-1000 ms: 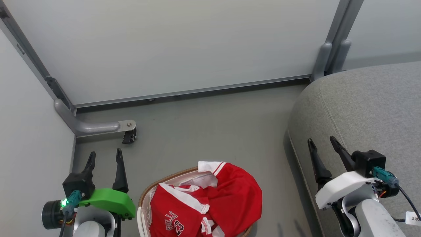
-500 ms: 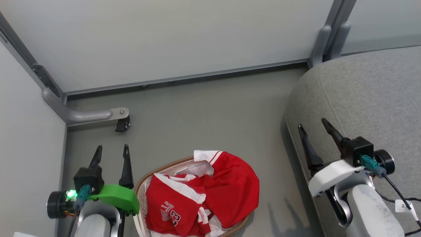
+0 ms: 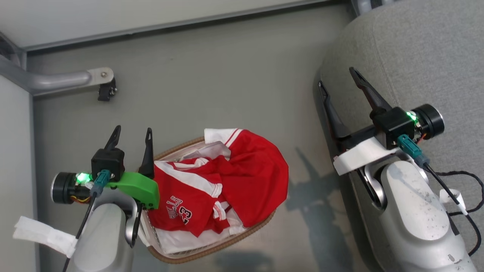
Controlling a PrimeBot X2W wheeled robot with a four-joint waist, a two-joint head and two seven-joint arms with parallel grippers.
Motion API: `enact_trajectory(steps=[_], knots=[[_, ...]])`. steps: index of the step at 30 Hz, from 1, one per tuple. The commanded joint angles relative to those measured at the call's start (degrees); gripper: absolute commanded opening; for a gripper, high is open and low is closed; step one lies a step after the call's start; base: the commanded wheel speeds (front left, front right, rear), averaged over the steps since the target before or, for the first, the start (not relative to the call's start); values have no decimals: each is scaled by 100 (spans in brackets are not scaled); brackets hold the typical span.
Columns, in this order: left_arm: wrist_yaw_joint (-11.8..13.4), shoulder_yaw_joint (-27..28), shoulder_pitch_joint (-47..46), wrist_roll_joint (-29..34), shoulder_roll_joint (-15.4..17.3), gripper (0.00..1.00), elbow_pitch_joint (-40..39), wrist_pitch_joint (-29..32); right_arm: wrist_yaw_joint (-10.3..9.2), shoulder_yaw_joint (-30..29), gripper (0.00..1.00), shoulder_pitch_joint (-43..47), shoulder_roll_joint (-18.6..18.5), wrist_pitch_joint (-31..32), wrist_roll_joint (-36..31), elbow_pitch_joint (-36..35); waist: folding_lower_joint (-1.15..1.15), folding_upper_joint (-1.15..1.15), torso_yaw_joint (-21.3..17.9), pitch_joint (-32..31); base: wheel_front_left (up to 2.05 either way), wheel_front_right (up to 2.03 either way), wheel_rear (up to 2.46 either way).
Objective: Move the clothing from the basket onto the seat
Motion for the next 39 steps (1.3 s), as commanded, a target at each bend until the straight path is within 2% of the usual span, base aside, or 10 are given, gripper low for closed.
enact_trajectory(steps=[1, 9, 18, 30, 39], knots=[[-43, -33, -243, 125, 88, 100, 93, -66, -4, 36, 100, -189, 17, -51, -119, -75, -1, 0, -367, 923, 0, 0, 0], [-174, -347, -778, 278, 301, 100, 622, -38, -5, 179, 100, -590, 64, -48, 5, -314, -1, 0, -569, 1747, 0, 0, 0], [-237, -889, -1128, 226, 485, 100, 1241, -38, -5, 370, 100, -785, 67, -48, 292, -389, -1, 0, -735, 2340, 0, 0, 0], [-241, -2451, -1603, 5, 824, 100, 2004, -38, -5, 701, 100, -831, 61, -48, 642, -426, -1, 0, -965, 2808, 0, 0, 0], [-241, -3151, -2170, -140, 936, 100, 2949, -37, -5, 784, 100, -895, 63, -48, 772, -527, -1, 0, -1099, 3096, 0, 0, 0]])
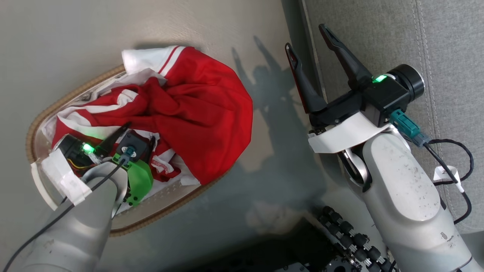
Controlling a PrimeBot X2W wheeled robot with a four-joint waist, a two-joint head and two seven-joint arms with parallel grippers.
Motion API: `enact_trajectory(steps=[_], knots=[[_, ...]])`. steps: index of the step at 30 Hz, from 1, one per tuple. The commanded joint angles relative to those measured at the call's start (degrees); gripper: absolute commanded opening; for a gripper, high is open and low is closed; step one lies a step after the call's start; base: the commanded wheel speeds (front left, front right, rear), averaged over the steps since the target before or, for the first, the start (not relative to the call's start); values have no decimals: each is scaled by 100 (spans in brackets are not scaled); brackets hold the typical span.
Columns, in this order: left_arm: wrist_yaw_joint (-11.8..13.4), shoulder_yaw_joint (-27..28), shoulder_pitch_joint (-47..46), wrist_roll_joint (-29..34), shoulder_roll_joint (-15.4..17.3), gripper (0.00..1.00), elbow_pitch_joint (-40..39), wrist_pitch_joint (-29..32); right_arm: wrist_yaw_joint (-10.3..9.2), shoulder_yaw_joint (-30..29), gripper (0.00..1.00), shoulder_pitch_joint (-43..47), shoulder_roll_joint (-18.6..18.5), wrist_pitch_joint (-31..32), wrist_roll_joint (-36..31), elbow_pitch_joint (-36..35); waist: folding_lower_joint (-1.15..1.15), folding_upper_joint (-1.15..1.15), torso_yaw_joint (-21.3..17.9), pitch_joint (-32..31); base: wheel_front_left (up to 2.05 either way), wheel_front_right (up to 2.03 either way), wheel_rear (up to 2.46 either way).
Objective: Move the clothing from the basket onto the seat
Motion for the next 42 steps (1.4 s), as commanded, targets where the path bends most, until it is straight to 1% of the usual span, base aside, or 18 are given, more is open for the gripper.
enact_trajectory(steps=[1, 6, 8, 14, 15, 16, 17, 22, 26, 32, 34, 37, 42], knots=[[-6, -78, -182, -52, 40, 100, 114, 2, -6, 8, 100, -99, -15, -28, 59, -45, -1, 0, -79, 127, 0, 0, 0], [-6, -249, -548, -75, 63, 100, 580, 127, -6, 57, 100, -198, -14, -28, 119, -102, -1, 0, -158, 329, 0, 0, 0], [-7, -345, -680, 13, 64, 100, 723, 209, -6, 77, 100, -232, -14, -28, 150, -134, -1, 0, -182, 408, 0, 0, 0], [20, -436, -835, 25, 61, 100, 926, 368, -6, 123, 100, -290, -14, -28, 215, -162, -1, 0, -220, 509, 0, 0, 0], [19, -434, -841, -2, 64, 77, 945, 389, -6, 138, 100, -298, -14, -28, 232, -159, -1, 0, -227, 511, 0, 0, 0], [19, -420, -839, -33, 64, 10, 962, 405, -6, 144, 100, -306, -14, -28, 260, -158, -1, 0, -232, 507, 0, 0, 0], [20, -412, -821, -54, 64, 0, 981, 406, -6, 149, 100, -319, -14, -28, 276, -145, -1, 0, -240, 488, 0, 0, 0], [30, -413, -616, -128, 24, 0, 1029, 342, -6, 132, 100, -323, -15, -28, 258, -66, -1, 0, -247, 273, 0, 0, 0], [54, -346, -456, -286, -75, 0, 1039, 199, -6, 79, 100, -226, -14, -28, 178, 6, -1, 0, -180, -59, 0, 0, 0], [82, -95, -155, -642, -304, 0, 918, 25, -6, -4, 100, -40, -17, -28, 16, 180, -1, 0, 47, -688, 0, 0, 0], [127, 139, -14, -905, -398, 0, 836, -6, -6, -2, 100, 29, -17, -28, -43, 255, -1, 0, 128, -935, 0, 0, 0], [141, 300, 220, -1086, -480, 0, 528, -6, -6, 5, 100, 143, -18, -28, -92, 347, -1, 0, 248, -1304, 0, 0, 0], [169, 483, 745, -1189, -541, 0, -40, -5, -6, -14, 100, 340, -20, -28, -199, 504, -1, 0, 469, -1907, 0, 0, 0]])
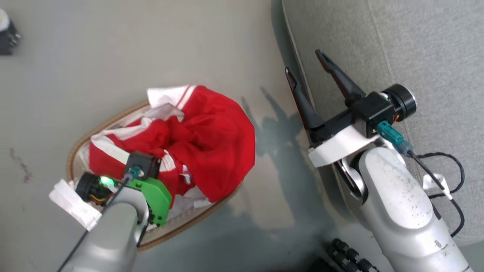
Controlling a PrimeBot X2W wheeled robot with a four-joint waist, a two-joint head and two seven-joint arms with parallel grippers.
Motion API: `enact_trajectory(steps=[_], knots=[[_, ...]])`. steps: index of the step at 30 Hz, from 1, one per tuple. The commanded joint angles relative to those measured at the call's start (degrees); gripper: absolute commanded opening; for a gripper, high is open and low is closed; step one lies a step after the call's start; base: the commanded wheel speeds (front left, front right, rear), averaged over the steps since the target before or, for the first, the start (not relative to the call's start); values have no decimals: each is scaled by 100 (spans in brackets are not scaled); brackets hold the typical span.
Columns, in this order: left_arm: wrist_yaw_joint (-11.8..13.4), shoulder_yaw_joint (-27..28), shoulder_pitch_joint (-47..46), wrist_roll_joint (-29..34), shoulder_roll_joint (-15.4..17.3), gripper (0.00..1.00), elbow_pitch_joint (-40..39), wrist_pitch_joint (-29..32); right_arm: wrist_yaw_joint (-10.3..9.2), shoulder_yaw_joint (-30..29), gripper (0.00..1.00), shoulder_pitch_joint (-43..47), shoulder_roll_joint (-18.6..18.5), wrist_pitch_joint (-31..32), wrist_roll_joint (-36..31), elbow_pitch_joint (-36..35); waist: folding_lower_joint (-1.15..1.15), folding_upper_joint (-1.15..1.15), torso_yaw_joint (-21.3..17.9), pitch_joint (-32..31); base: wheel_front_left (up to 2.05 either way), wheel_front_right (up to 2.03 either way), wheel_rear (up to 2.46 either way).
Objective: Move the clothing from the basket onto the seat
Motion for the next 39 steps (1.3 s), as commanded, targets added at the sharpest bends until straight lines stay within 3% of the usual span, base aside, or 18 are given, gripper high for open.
enact_trajectory(steps=[1, 18, 39], knots=[[39, 66, 173, -39, -32, 0, -143, -18, -6, -37, 100, 156, -29, -28, -46, 59, 0, 0, 388, -744, 0, 0, 0], [9, 951, 1530, 56, -320, 0, -1879, -12, -6, -126, 100, 1119, -28, -28, -100, 477, 0, 0, 903, -2490, 0, 0, 0], [-110, 1596, 1812, 143, -563, 0, -4003, -13, -6, 175, 100, 2012, -134, -28, 105, 623, 0, 0, 977, -3572, 0, 0, 0]])
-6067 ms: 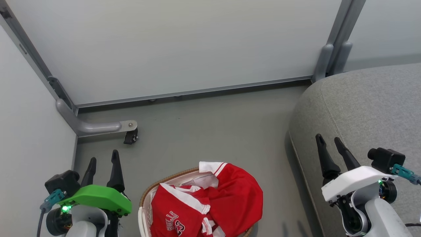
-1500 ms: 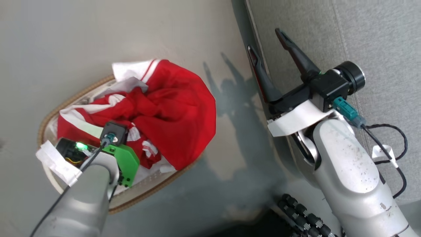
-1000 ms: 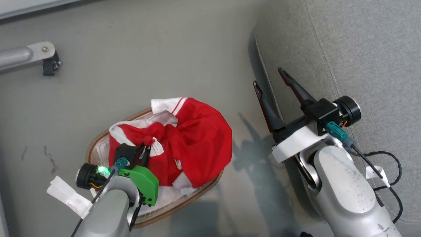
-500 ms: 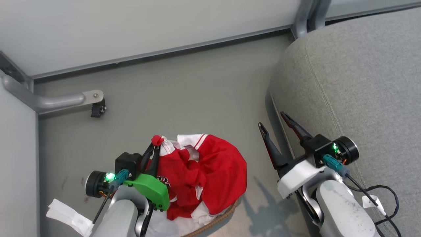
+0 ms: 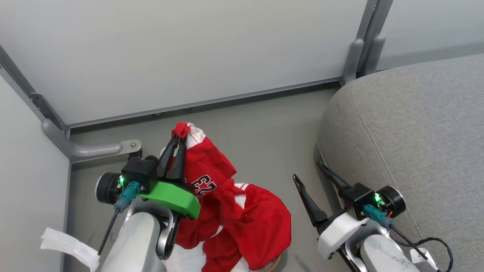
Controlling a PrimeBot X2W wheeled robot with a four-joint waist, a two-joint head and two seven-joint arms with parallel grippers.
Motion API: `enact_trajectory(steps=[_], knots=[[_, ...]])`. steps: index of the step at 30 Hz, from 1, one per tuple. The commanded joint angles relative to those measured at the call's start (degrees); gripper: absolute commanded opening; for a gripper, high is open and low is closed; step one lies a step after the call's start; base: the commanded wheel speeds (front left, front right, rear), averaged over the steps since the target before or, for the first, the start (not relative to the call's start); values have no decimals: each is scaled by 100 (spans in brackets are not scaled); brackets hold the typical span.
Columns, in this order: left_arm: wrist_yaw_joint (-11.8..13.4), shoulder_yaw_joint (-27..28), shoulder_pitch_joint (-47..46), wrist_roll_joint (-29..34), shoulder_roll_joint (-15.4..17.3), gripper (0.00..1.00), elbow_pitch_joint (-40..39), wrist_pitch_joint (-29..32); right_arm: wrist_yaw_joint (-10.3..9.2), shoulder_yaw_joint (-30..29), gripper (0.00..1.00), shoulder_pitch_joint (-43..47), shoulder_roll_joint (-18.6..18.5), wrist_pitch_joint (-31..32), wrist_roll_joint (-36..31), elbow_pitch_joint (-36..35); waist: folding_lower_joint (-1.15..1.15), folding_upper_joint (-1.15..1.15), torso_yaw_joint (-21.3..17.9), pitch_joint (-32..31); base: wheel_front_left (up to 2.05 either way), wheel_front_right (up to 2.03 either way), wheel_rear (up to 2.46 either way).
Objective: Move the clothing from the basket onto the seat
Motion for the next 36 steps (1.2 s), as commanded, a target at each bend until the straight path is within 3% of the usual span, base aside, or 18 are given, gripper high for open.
enact_trajectory(steps=[1, 14, 27, 35, 36], knots=[[-11, 29, -112, -39, 5, 0, -62, -3, -6, 57, 100, 93, -16, -28, 49, 13, 1, 0, 10, -101, 0, 0, 0], [81, -477, -597, -399, 1, 0, -509, -2, -7, 1191, 100, -230, -50, -28, 549, 313, 1, 0, 252, -108, 0, 0, 0], [225, -1624, -983, -869, 2, 0, -761, -2, -7, 1712, 100, -1415, 89, -28, 612, 1498, 1, 0, 923, 102, 0, 0, 0], [359, -2257, -1214, -1193, 3, 0, -872, -2, -7, 2358, 100, -1822, 90, -28, 1388, 1732, 1, 0, 1391, 224, 0, 0, 0], [377, -2305, -1229, -1217, 2, 0, -878, -2, -6, 2397, 69, -1846, 95, -28, 1463, 1738, 1, 0, 1428, 233, 0, 0, 0]])
